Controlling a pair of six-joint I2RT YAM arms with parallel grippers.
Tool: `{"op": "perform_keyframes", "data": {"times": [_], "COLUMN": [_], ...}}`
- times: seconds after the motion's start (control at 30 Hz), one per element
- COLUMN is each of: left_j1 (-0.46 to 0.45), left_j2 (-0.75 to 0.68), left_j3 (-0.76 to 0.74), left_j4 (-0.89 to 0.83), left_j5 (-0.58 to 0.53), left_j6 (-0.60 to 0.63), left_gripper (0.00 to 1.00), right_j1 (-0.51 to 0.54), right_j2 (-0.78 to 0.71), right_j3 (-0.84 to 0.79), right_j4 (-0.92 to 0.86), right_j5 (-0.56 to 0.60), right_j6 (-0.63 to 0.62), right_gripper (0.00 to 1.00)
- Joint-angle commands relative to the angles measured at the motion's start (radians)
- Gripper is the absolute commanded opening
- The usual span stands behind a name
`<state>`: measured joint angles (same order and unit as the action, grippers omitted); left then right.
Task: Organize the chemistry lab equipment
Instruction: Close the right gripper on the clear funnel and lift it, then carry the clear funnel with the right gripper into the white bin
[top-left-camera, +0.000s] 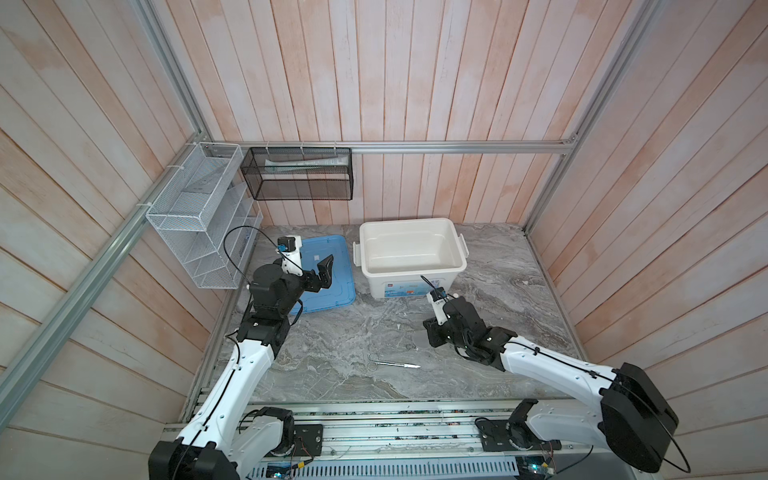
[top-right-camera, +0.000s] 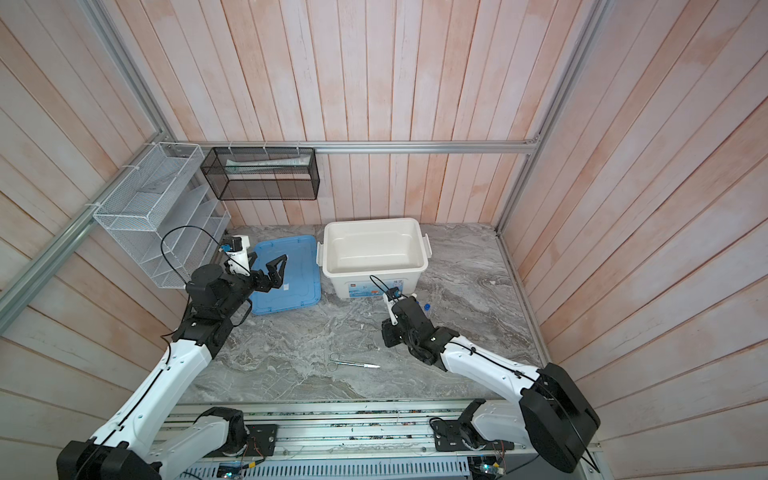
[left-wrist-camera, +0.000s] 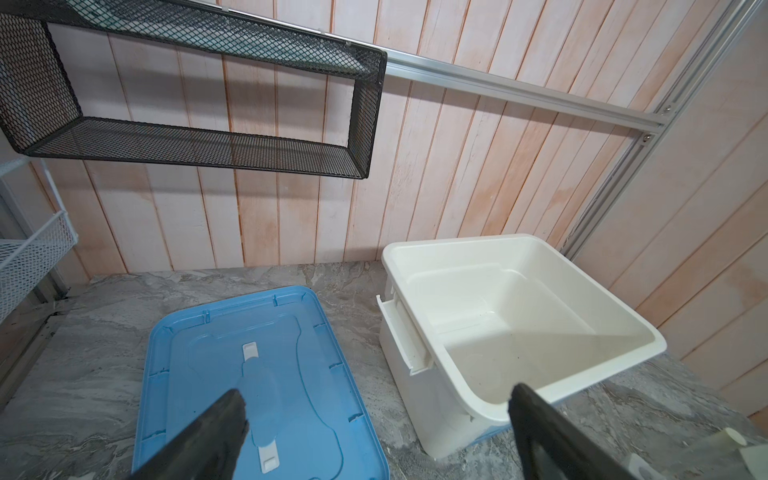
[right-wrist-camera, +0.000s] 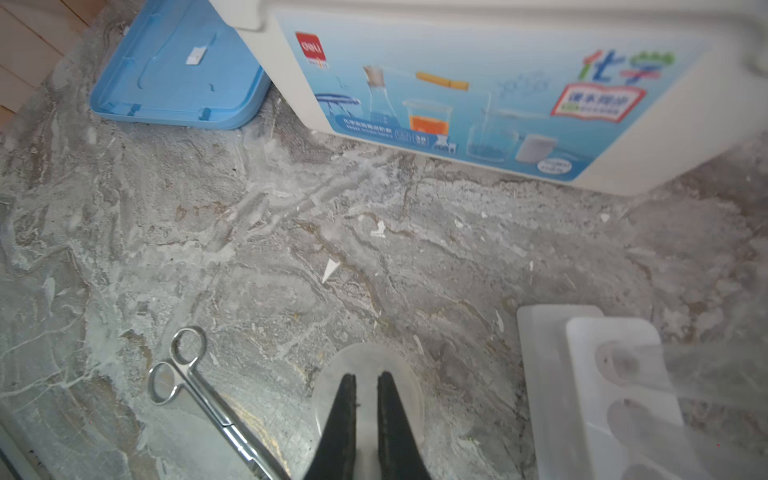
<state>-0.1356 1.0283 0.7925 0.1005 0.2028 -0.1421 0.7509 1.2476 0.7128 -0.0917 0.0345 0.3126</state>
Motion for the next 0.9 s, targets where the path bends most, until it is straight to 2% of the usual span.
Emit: {"op": "perform_keyframes", "data": {"times": [0.0, 0.13, 0.27, 0.47, 0.63, 0.87], "left_j1": [0.005, 0.006, 0.007, 0.007, 0.005, 0.006], "left_j2": [-0.019, -0.023, -0.030, -0.054, -0.076, -0.082], "left_j3": [0.013, 0.011, 0.004, -0.010, -0.018, -0.024], "left_j4": [-0.006, -0.004, 0.004, 0.007, 0.000, 0.002], "left_j5": [0.000, 0.007, 0.009, 0.009, 0.007, 0.009], "left_j6": [0.015, 0.016, 0.018, 0.015, 0.020, 0.028], "left_gripper": [1.00, 1.00, 1.00, 1.00, 1.00, 1.00], "right_j1": [0.007, 0.005, -0.006, -0.131, -0.241, -0.306], "right_j2": [0.008, 0.012, 0.020, 0.085, 0.197, 0.427], "right_j3": [0.157, 0.325, 0.439, 0.549, 0.643, 0.795], "right_j4": [-0.149, -0.257, -0.288, -0.228, -0.169, -0.168], "right_j5": [-0.031, -0.048, -0.021, -0.011, -0.077, -0.137], "right_j6": [-0.110, -0.181, -0.237, -0.301, -0.343, -0.414], "right_gripper": [0.03, 0.03, 0.02, 0.02, 0.02, 0.02]}}
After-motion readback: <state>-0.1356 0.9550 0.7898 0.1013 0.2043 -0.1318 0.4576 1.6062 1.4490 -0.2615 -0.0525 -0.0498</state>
